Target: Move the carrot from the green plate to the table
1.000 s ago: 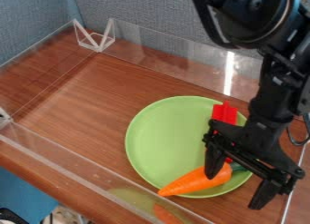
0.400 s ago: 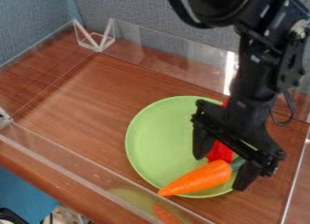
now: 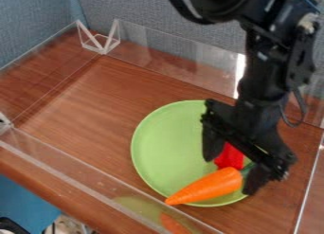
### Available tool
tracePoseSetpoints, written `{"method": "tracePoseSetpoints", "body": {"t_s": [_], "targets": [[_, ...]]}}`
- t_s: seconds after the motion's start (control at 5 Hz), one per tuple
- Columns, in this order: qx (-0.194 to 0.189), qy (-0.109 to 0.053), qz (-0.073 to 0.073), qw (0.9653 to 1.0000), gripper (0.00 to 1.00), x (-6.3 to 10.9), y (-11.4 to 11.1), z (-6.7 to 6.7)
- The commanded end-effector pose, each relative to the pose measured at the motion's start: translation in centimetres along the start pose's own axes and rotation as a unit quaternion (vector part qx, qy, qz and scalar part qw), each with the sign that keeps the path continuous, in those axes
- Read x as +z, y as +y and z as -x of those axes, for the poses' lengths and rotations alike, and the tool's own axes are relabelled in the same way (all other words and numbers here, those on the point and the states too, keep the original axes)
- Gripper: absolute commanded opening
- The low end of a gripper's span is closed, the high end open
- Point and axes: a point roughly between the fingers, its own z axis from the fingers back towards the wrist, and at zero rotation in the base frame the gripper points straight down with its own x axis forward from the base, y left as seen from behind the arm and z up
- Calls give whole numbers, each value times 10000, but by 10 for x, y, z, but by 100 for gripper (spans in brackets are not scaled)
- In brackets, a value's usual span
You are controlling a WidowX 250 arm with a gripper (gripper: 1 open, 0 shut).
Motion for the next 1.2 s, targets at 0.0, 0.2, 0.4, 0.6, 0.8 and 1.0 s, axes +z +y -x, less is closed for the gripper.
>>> {"method": "tracePoseSetpoints", "body": {"t_s": [0.0,0.2,0.4,0.6,0.8,1.0], "targets": [[-284,-166,1,9995,100,-6,-18,-9],[-4,-179,6,9998,100,-9,-15,-15],[324,-243,-16,9992,100,-4,-7,-18],[53,-229,-21,9997,0,-13,-6,-18],[181,-291,-46,9994,0,-9,1,-19],[449,-491,-137,9977,0,13,16,-18]]}}
